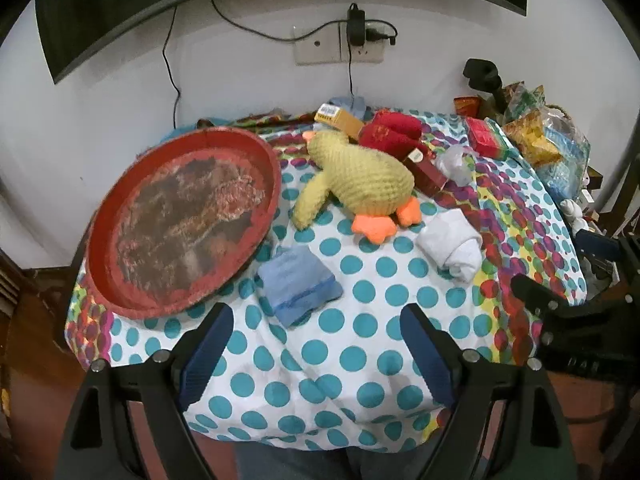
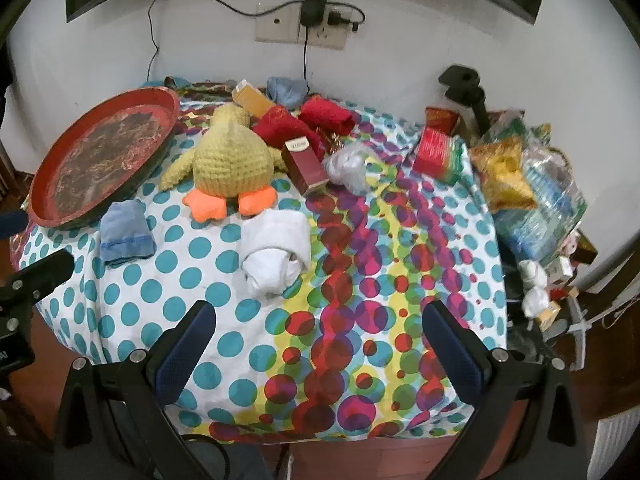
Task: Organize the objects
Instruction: 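Grasp the white folded cloth with the right gripper while the left gripper reaches the blue cloth, then grasp the blue cloth with the left gripper and carry it over the red tray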
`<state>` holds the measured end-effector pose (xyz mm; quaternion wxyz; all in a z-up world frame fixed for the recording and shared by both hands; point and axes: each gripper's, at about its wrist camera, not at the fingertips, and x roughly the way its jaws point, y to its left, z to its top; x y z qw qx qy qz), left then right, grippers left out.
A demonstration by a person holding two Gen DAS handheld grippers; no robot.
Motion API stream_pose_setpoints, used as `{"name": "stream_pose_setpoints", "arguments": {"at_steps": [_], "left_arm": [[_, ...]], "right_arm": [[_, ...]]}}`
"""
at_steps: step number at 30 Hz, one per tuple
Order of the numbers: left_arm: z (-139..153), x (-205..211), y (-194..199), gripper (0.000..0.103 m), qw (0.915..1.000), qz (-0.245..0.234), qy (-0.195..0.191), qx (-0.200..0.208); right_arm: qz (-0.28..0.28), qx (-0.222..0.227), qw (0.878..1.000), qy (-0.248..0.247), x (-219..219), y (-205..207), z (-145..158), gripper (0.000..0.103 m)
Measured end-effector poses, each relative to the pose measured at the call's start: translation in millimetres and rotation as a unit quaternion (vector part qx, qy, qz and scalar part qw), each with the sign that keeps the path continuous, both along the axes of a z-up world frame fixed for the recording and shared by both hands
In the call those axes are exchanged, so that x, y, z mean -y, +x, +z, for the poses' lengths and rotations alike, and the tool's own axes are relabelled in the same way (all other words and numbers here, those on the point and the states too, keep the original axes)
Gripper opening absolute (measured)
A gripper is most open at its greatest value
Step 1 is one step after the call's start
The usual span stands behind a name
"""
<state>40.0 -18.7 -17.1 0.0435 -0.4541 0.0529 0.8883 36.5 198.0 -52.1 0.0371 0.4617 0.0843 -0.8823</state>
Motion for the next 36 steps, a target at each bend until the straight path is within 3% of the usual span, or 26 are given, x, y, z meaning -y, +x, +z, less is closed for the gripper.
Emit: {"name": "stream_pose_setpoints", "arguments": {"at_steps": [7, 10, 12, 18, 21, 26, 36], "left_arm": [[-17, 19, 14, 0.088, 0.9986, -0.016, 0.016, -0.048], [-21, 31, 13, 0.088, 0.9968, -0.011, 0.045, -0.065], [-24, 35, 9, 0.088, 0.9962, -0.005, 0.059, -0.065], [-42, 25, -15, 0.088, 0.9993, -0.004, 0.012, -0.037], [-55, 24, -30, 0.088, 0.9997, -0.001, 0.018, -0.018], [-76, 18, -55, 0.088, 1.0, 0.005, 0.001, 0.007], [-99, 24, -77, 0.088, 0.9993, 0.026, 0.006, 0.025]], "right_arm": [[0.029, 0.004, 0.999, -0.014, 6, -11, -19, 0.1], [0.047, 0.002, 0.999, -0.021, 16, -20, -27, 0.088], [0.054, 0.004, 0.998, -0.022, 21, -27, -31, 0.086], [0.055, 0.012, 0.998, -0.039, 26, -47, -48, 0.076], [0.05, 0.024, 0.997, -0.05, 25, -58, -58, 0.076], [0.053, 0.037, 0.996, -0.068, 25, -72, -71, 0.062], [0.082, 0.013, 0.996, -0.044, 37, -78, -79, 0.047]]}}
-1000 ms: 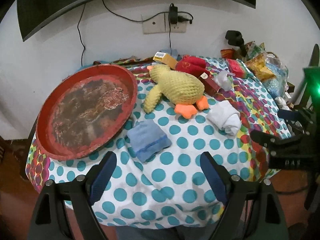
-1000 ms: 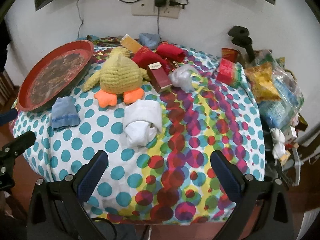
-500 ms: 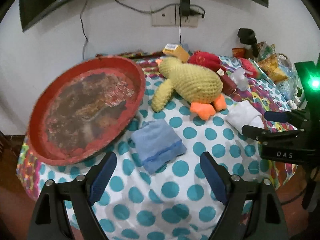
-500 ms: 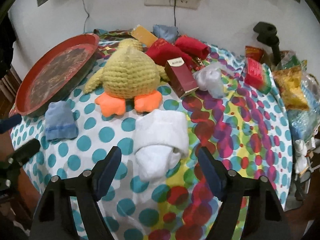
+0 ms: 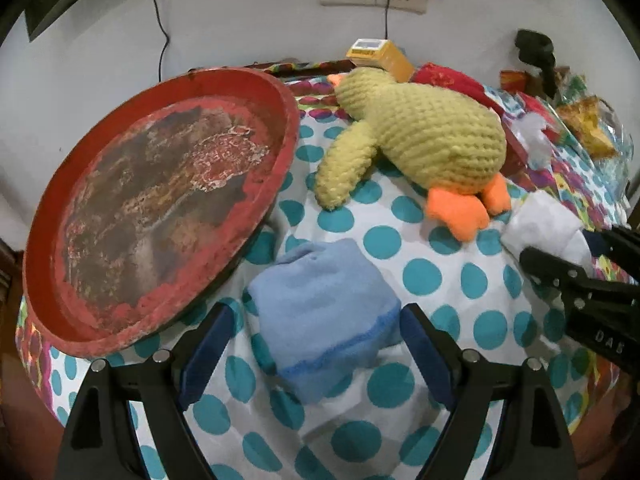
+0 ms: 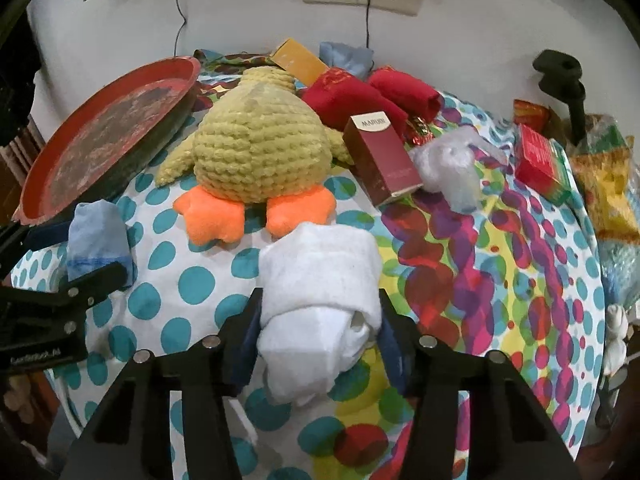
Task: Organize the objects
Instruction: 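Grasp the blue cloth with the left gripper and carry it over the red tray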
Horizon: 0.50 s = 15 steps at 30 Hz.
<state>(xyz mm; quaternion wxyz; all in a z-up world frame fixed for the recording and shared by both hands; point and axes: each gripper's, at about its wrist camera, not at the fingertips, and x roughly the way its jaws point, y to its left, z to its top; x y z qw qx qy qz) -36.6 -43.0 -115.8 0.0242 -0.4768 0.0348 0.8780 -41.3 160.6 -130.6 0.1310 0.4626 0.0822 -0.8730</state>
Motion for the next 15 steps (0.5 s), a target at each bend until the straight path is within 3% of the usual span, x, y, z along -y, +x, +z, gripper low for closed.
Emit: {"name": "stream_pose_setpoints", "arguments": {"at_steps": [7, 11, 13, 15], "left_arm": [[-3, -8, -11, 0.088, 0.9993, -0.014, -0.032, -0.011], [-4, -7, -11, 0.088, 0.9993, -0.016, -0.029, -0.015], [-3, -8, -11, 0.083, 0.9993, -0.02, -0.03, -0.014], [-1, -9, -9, 0.072, 0.9992, -0.028, -0.027, -0.013]], "right_arm": [[0.002, -0.012, 1.0, -0.006, 3, -1, 2, 0.042], [-0.002, -0.008, 1.0, -0.011, 2, -1, 1, 0.042], [-0.001, -0.008, 1.0, -0.009, 2, -2, 2, 0.042], [-0.003, -0.007, 1.0, -0.008, 2, -2, 2, 0.042]]}}
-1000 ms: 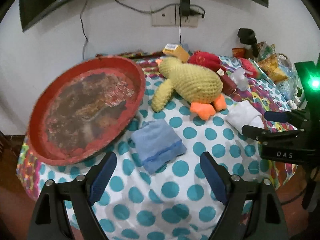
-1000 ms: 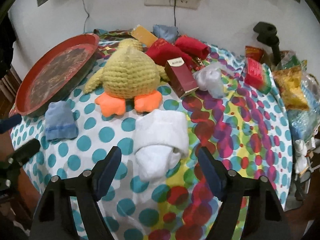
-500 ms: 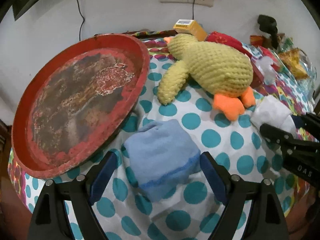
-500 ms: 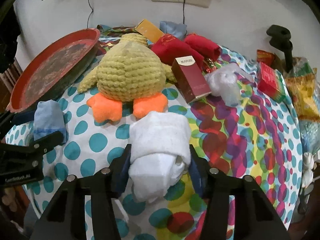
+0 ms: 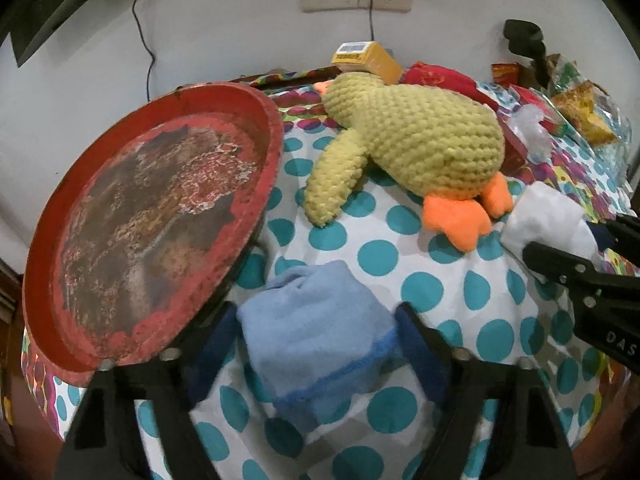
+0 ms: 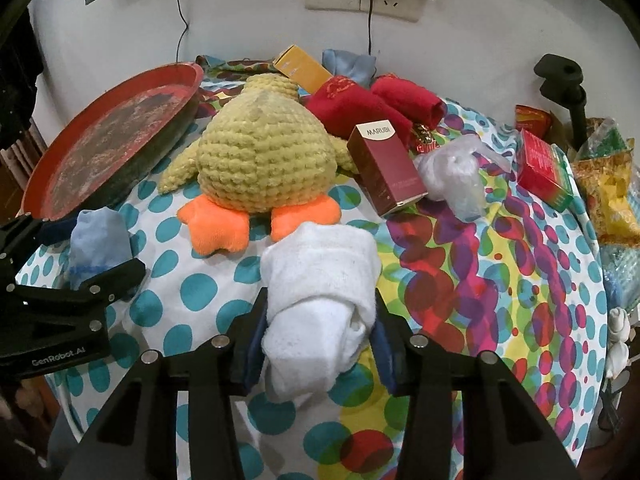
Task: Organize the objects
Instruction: 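Grasp the blue cloth with the left gripper and carry it over the red tray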
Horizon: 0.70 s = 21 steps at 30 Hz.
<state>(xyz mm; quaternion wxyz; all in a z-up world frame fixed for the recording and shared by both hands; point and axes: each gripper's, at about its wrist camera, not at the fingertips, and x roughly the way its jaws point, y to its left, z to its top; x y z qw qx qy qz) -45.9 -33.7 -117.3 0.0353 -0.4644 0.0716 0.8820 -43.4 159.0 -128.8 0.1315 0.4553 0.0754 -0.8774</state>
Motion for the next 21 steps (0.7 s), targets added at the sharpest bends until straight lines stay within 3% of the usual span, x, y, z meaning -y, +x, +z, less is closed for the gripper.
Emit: {"name": "stream_pose_setpoints", "arguments": {"at_steps": [4, 14, 21], "left_arm": [[5, -1, 4, 0.054, 0.9999, -0.013, -0.002, 0.002], [42, 16, 15, 0.052, 0.9995, -0.01, 0.023, -0.019], [75, 74, -9, 0.052, 0.9977, 0.048, 0.025, -0.04]], "right_arm": [[-0.003, 0.002, 1.0, 0.003, 1, 1, 0, 0.041], [-0.007, -0.006, 1.0, -0.005, 2, 12, 17, 0.039], [-0.014, -0.018, 1.0, -0.004, 1, 17, 32, 0.039]]}}
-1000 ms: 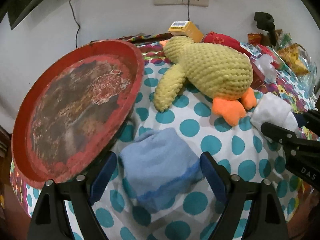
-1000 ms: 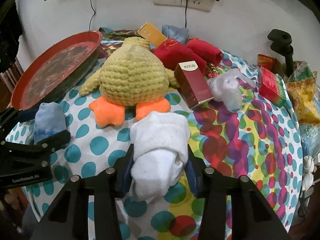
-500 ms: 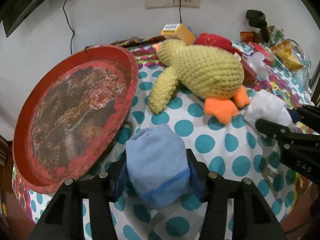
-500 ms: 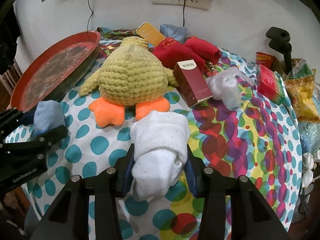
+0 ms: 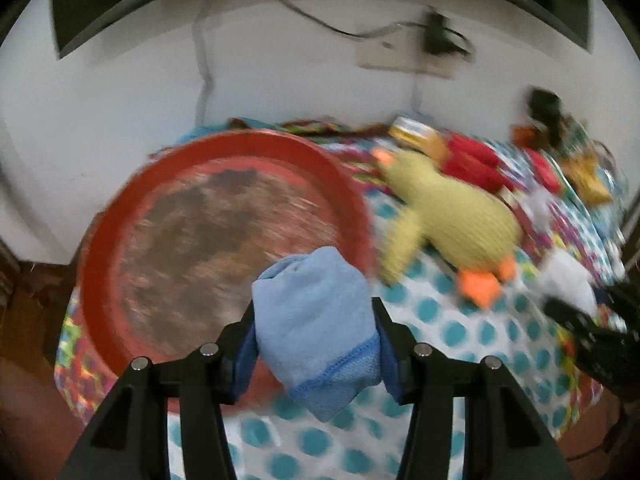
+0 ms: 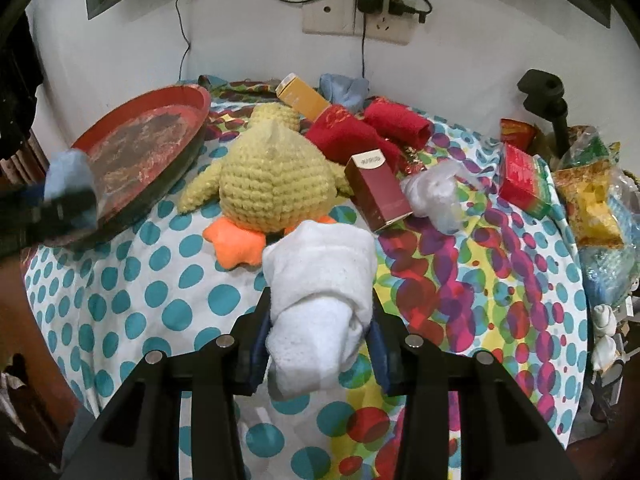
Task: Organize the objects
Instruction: 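Grasp the blue cloth with the left gripper and carry it over the red tray, then open the left gripper to drop the blue cloth onto the red tray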
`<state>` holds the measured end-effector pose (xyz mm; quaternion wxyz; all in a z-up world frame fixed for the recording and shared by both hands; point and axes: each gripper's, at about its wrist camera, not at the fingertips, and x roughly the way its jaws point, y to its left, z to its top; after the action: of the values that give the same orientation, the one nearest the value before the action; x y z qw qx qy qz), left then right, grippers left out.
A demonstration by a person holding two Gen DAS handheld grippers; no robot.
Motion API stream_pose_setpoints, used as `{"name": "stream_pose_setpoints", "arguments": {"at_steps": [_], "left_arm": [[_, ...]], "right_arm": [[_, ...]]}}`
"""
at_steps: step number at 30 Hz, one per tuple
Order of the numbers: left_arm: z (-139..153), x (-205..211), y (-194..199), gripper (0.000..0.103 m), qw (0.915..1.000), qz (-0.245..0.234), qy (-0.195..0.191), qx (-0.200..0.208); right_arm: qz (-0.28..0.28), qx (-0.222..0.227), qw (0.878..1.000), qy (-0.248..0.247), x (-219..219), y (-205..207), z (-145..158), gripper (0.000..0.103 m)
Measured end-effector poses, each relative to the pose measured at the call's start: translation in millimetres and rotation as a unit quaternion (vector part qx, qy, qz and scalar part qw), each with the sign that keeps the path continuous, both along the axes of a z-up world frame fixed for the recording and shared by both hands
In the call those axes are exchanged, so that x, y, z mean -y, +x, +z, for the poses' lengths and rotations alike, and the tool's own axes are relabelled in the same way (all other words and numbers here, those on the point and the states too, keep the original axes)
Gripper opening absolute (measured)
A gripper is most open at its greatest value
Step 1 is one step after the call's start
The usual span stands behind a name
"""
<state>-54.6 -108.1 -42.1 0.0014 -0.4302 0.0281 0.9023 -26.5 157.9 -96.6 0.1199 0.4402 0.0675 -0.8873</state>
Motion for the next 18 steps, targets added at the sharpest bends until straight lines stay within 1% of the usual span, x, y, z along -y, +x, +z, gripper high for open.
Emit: {"name": "stream_pose_setpoints", "arguments": {"at_steps": [3, 6, 7, 8, 10, 13, 14, 15, 18], "left_arm": [[9, 43, -27, 0.052, 0.9988, 0.044, -0.021, -0.007], [9, 89, -59, 0.052, 0.9944, 0.096, -0.043, -0.001], [8, 101, -67, 0.054, 0.9929, 0.11, -0.044, 0.002], [4, 116, -78, 0.054, 0.9926, 0.115, -0.037, 0.012], [-5, 143, -98, 0.054, 0.9891, 0.139, -0.038, 0.031], [-18, 169, -116, 0.054, 0.987, 0.149, -0.032, 0.051], [-22, 176, -120, 0.054, 0.9867, 0.15, -0.023, 0.056], [-26, 181, -124, 0.054, 0.987, 0.148, -0.016, 0.062], [-34, 186, -132, 0.055, 0.9881, 0.137, -0.017, 0.068]], "right_arm": [[-0.005, 0.0, 1.0, -0.001, -2, -1, 3, 0.039], [-0.012, 0.003, 1.0, 0.001, -4, -4, 5, 0.039], [-0.013, 0.003, 1.0, 0.004, -4, -5, 6, 0.039], [-0.015, 0.003, 1.0, 0.008, -4, -6, 6, 0.039], [-0.018, 0.003, 1.0, 0.014, -3, -7, 7, 0.039], [-0.02, 0.007, 0.999, 0.025, 0, -11, 5, 0.039], [-0.02, 0.008, 0.999, 0.027, 1, -12, 4, 0.039], [-0.02, 0.009, 0.999, 0.03, 4, -14, 4, 0.039], [-0.017, 0.008, 0.999, 0.038, 10, -16, 5, 0.039]]}}
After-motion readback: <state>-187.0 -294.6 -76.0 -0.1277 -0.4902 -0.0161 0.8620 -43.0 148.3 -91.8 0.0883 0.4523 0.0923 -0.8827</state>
